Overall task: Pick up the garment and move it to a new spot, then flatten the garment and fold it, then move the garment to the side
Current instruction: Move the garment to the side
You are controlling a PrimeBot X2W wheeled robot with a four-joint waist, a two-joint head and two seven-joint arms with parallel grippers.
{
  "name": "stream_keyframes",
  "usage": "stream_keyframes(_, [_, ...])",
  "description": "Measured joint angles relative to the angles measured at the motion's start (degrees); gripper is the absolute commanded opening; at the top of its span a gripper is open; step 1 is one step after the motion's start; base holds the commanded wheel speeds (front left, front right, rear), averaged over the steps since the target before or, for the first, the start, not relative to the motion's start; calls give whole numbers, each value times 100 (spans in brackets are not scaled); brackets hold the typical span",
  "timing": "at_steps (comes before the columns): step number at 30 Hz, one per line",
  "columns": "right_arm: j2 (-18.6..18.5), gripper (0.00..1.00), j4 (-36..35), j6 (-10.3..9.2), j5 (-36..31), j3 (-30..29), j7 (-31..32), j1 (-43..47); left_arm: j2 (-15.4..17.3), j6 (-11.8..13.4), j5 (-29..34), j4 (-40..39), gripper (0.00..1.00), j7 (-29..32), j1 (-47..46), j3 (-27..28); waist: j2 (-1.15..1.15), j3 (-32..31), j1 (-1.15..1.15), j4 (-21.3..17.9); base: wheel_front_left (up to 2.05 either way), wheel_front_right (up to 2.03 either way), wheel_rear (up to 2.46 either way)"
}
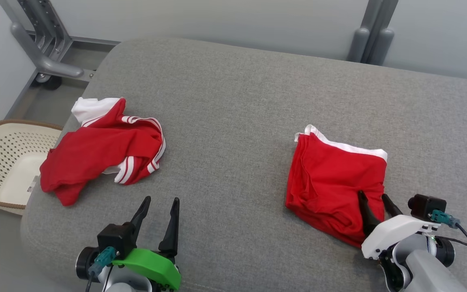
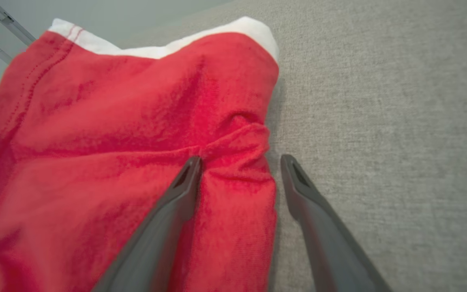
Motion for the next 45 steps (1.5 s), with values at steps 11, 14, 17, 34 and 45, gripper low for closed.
stream_keyframes(11, [-40,0,223,0,260,312,0,-237,-1,1,152,-151,100,0,-29,-214,0,-21,0,24,0,0,0])
stream_keyframes(14, [-119,0,93,0,223,168,1,-233,-4,1,157,-232,100,0,-47,-336,0,-69,0,-70,0,0,0])
stream_keyframes(17, [-126,0,11,0,166,48,1,-171,-4,1,157,-270,100,0,-57,-502,0,-118,0,-202,0,0,0])
stream_keyframes(34, [-31,0,-51,0,-47,93,8,92,-11,0,413,-298,100,0,-109,-769,0,-312,0,-1793,0,0,0])
stream_keyframes(45, [63,0,-147,0,25,415,9,-19,-13,0,436,-336,100,0,-259,-881,0,-273,0,-2996,0,0,0])
